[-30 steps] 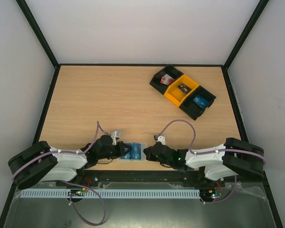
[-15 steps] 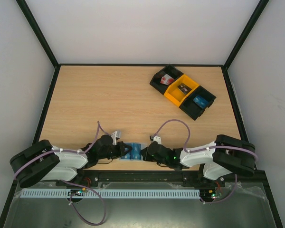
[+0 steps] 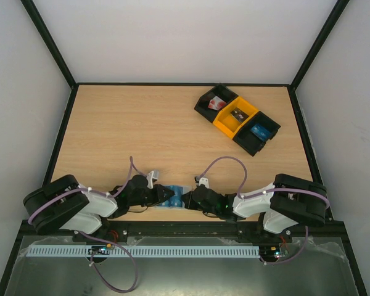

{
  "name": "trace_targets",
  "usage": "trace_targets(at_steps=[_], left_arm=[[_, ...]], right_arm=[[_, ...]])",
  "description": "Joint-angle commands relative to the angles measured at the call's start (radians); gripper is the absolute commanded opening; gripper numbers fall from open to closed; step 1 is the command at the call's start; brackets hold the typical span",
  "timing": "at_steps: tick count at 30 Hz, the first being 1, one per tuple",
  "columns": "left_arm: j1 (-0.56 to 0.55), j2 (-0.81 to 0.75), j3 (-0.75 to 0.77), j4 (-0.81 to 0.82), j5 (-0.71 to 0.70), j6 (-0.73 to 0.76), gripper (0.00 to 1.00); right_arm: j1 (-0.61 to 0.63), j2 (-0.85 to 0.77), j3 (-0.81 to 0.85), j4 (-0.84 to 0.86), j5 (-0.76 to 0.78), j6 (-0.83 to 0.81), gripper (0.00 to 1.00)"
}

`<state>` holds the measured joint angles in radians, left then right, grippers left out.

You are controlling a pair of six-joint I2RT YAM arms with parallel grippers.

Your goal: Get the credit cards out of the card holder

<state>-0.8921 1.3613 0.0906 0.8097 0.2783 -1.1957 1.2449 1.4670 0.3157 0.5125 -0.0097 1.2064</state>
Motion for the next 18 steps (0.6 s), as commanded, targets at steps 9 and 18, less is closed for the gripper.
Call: trace_targets(at_steps=[9,18], left_arm=[[-0.003,-0.092,0.001,-0.089,-0.054,0.027,0.03],[0.006,-0.223,0.004,-0.291,-0.117,0.052,0.03]], right_arm=[[0.008,0.014,-0.041,-0.095,0.029,0.022,0.03],[0.008,0.002,-0.028,-0.159,0.072,0.011,0.03]])
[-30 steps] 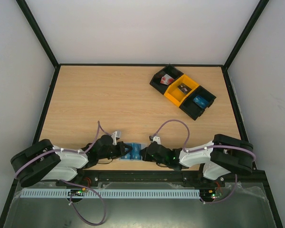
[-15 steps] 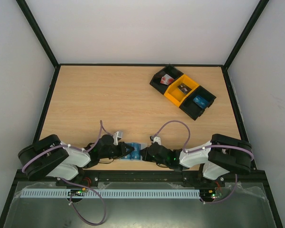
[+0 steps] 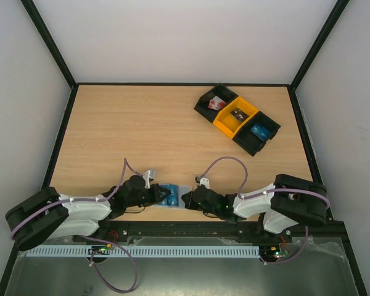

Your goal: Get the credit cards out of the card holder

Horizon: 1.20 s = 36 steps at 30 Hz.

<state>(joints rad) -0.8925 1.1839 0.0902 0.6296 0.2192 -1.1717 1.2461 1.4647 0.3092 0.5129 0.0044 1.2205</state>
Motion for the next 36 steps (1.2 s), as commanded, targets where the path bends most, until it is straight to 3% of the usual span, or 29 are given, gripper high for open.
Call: trace_targets(at_steps=[1,12,19,28,36], left_arm=[[0.009,-0.058,0.007,-0.132,-0.065,0.029,0.03],[0.037,-0.206,0.034,-0.339,-0.121,0.026,0.03],[0.049,-0.360,0.091,-0.493,-0.123,0.080,0.03],[0.063,-0.532,0.134,-0.534,0.088,0.207,0.03],[0.066,-0.550,0.158,-0.483,0.367,0.254,0.03]], right_arm=[[0.007,0.002,-0.019,-0.169,0.064,-0.005,0.03],[0.007,0.001,0.035,-0.253,0.105,-0.076,0.03],[0.006,-0.170,0.095,-0.366,0.135,-0.233,0.08],[0.004,-0.483,0.200,-0.598,0.024,-0.437,0.17],[-0.006,-0.704,0.213,-0.718,-0.079,-0.451,0.30]])
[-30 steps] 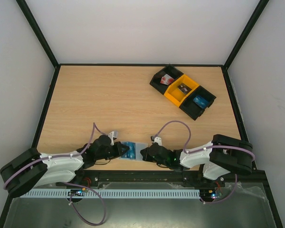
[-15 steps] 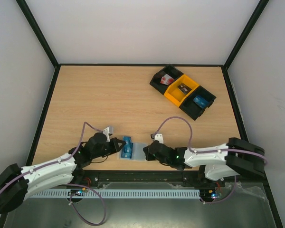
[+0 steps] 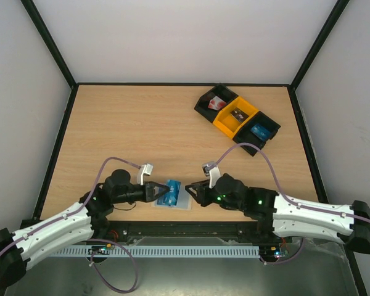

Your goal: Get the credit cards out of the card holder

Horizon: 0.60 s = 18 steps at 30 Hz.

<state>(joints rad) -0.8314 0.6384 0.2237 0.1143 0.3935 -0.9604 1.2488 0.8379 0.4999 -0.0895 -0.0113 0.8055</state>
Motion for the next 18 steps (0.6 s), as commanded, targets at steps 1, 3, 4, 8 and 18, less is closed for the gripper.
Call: trace_targets(at_steps=[1,3,4,8,18], left_arm=[[0.005,0.003,0.020,0.049,0.221,0.046,0.03],[0.005,0.022,0.024,0.058,0.259,0.060,0.03],[0.006,0.032,0.024,0.060,0.272,0.067,0.03],[0.005,0.044,0.006,0.116,0.310,0.057,0.03],[0.005,0.031,-0.049,0.240,0.364,0.044,0.03]], right_arm=[[-0.010,-0.095,0.026,-0.120,-0.085,-0.040,0.33],[-0.012,-0.111,0.043,-0.142,-0.106,-0.050,0.37],[-0.012,-0.113,0.056,-0.159,-0.106,-0.055,0.38],[-0.020,-0.111,0.066,-0.154,-0.156,-0.087,0.34],[-0.057,-0.013,0.108,-0.121,-0.301,-0.149,0.36]])
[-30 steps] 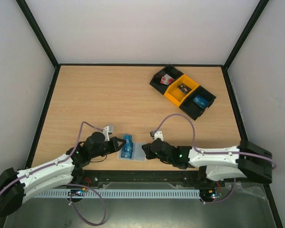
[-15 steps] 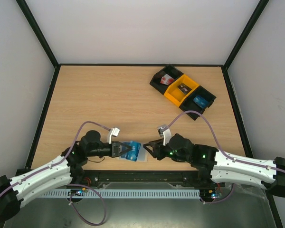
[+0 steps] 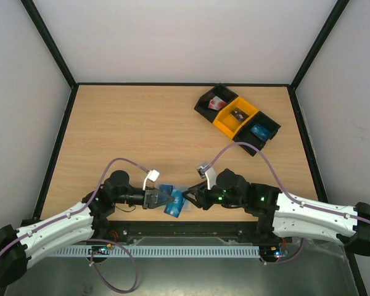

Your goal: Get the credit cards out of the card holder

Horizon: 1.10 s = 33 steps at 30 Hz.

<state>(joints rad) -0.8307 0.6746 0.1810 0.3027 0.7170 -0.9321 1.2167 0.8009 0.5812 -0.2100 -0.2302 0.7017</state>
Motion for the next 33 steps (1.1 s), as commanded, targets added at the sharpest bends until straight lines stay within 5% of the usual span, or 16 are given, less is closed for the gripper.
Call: trace_targets(at_steps=[1,9,15,20,24,30,33], left_arm=[[0.003,-0.003,-0.006,0.057,0.049,0.022,0.03],[-0.001,-0.039,-0.017,0.074,0.082,0.042,0.03],[0.000,-0.034,-0.034,0.106,0.094,0.039,0.03],[-0.001,-0.040,-0.031,0.107,0.093,0.043,0.03],[0.000,-0.038,-0.022,0.060,0.058,0.059,0.03],[0.001,-0.040,0.040,-0.109,-0.075,0.111,0.57],[0.001,-0.044,0.098,-0.253,-0.213,0.141,0.71]], right_arm=[[-0.033,0.037,0.030,0.000,-0.095,-0.050,0.36],[-0.063,0.078,0.030,0.008,-0.161,-0.061,0.38],[-0.068,0.085,0.023,0.064,-0.252,-0.081,0.24],[-0.074,0.068,-0.003,0.118,-0.307,-0.071,0.03],[-0.077,0.064,-0.027,0.152,-0.318,-0.039,0.02],[-0.079,0.059,-0.066,0.202,-0.284,0.005,0.02],[-0.080,0.035,-0.074,0.197,-0.212,0.026,0.02]])
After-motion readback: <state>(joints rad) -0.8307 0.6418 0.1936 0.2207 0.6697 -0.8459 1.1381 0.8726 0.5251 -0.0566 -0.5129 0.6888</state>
